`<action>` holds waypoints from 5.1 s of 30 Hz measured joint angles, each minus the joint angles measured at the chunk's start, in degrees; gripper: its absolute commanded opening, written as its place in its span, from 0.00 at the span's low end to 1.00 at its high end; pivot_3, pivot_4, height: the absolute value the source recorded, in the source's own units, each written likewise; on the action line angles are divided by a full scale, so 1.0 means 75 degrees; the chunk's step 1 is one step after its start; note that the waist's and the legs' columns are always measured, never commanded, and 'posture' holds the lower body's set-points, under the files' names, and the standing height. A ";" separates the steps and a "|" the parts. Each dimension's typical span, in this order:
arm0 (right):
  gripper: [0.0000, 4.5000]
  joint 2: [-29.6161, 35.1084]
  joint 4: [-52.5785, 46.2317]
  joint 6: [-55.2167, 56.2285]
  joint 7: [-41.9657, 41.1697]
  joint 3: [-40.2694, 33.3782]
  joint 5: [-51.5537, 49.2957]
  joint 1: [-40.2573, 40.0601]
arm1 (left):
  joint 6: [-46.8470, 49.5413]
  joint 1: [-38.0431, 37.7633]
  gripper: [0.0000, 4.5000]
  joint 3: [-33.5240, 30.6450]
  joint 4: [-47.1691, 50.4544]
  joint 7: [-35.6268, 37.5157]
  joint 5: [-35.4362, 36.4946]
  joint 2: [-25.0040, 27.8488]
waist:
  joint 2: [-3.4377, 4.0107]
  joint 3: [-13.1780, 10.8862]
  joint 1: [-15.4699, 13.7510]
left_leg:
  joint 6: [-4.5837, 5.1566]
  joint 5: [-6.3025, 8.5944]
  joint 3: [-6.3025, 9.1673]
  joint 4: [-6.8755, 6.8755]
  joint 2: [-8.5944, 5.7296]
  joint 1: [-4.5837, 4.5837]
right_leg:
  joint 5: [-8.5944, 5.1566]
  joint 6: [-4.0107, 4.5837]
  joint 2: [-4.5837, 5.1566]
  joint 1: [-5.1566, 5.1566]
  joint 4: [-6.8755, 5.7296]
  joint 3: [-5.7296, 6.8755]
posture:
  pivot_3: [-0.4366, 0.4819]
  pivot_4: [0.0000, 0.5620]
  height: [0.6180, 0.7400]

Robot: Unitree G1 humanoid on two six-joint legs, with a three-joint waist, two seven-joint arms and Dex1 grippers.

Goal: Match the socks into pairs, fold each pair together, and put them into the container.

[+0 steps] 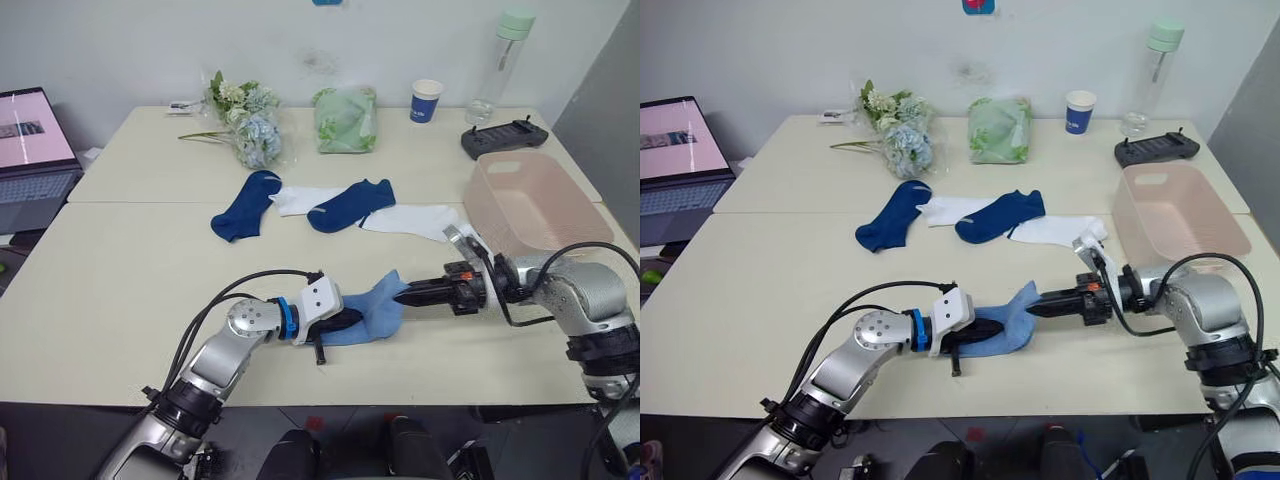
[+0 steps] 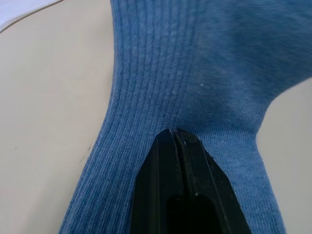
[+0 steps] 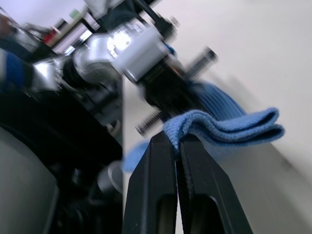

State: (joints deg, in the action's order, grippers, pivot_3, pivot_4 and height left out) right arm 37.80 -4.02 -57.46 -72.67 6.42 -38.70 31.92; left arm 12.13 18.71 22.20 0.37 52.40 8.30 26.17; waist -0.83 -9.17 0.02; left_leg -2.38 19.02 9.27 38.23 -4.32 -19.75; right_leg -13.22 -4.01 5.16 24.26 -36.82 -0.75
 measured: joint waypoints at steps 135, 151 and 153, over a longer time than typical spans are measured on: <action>0.26 0.1575 1.0232 1.1341 0.4496 0.3221 0.9791 0.5121 | 0.2811 0.3497 1.00 -0.1639 0.2120 -0.2235 0.2405 -0.1323 | -0.0006 -0.0021 0.0246 | 0.0006 -0.0004 -0.0242 -0.0023 0.0000 -0.0022 | 0.0031 -0.0045 -0.0017 0.0133 -0.0016 -0.0196 | 0.48 0.27 1.00; 0.99 0.1882 1.0166 1.0838 0.0666 0.2280 0.8891 0.6683 | 0.2453 0.3379 1.00 -0.1656 0.1790 -0.2050 0.2182 -0.1349 | -0.0005 -0.0021 0.0239 | 0.0007 -0.0004 -0.0238 -0.0025 -0.0001 -0.0024 | 0.0031 -0.0044 -0.0018 0.0137 -0.0018 -0.0193 | 0.48 0.27 1.00; 0.99 0.1974 1.0149 1.0740 0.0477 0.2276 0.8896 0.6769 | 0.2500 0.3403 1.00 -0.1665 0.1829 -0.2078 0.2182 -0.1342 | -0.0005 -0.0021 0.0232 | 0.0007 -0.0003 -0.0238 -0.0025 -0.0002 -0.0026 | 0.0031 -0.0044 -0.0017 0.0137 -0.0016 -0.0193 | 0.48 0.27 1.00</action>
State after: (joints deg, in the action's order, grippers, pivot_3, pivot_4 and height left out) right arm 52.61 72.10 23.09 -69.09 23.49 28.02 82.68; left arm 30.87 44.23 9.71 14.09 36.81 24.67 16.11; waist -0.87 -9.33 1.76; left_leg -2.33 19.00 7.49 38.05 -4.33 -19.94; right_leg -12.99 -4.34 5.03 25.29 -36.94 -2.19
